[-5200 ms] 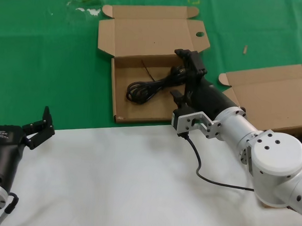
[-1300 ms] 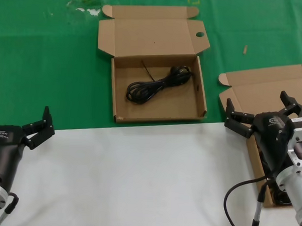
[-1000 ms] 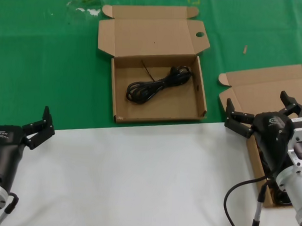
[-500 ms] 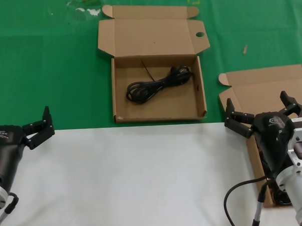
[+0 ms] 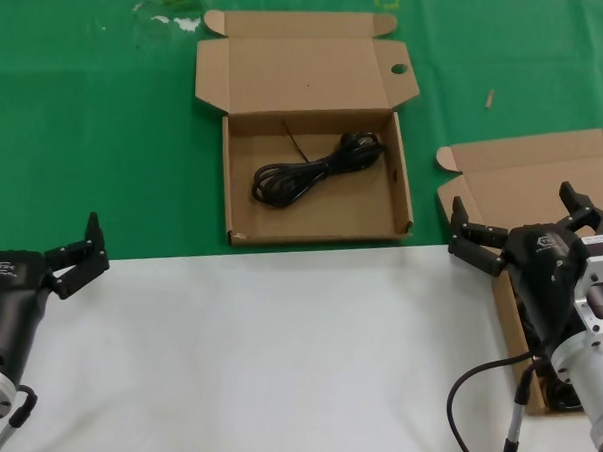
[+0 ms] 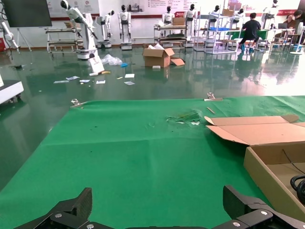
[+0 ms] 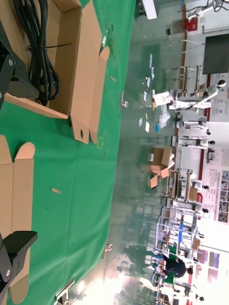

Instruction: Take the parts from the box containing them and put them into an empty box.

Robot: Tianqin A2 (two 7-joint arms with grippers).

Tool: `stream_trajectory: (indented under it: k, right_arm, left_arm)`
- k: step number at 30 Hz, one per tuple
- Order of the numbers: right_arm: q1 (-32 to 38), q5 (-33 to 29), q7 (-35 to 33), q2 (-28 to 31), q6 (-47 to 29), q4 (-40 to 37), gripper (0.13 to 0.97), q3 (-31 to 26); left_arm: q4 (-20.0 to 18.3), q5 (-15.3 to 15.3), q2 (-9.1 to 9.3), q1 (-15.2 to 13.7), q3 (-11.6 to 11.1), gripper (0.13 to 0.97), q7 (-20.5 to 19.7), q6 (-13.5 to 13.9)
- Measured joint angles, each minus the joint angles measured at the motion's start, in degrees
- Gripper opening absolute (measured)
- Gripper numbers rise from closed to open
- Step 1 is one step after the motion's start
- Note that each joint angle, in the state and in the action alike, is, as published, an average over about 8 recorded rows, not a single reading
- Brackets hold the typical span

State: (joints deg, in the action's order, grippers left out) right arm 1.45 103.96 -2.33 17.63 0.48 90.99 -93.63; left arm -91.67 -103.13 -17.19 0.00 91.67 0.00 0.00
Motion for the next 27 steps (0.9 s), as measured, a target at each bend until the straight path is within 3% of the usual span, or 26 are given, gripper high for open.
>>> stream_trajectory:
  k: [27]
  right_arm:
    - [0.0, 0.0, 0.0, 0.0, 0.0, 0.0, 0.966, 0.0]
  left_arm:
    - [0.0, 0.0, 0.0, 0.0, 0.0, 0.966, 0.0, 0.0]
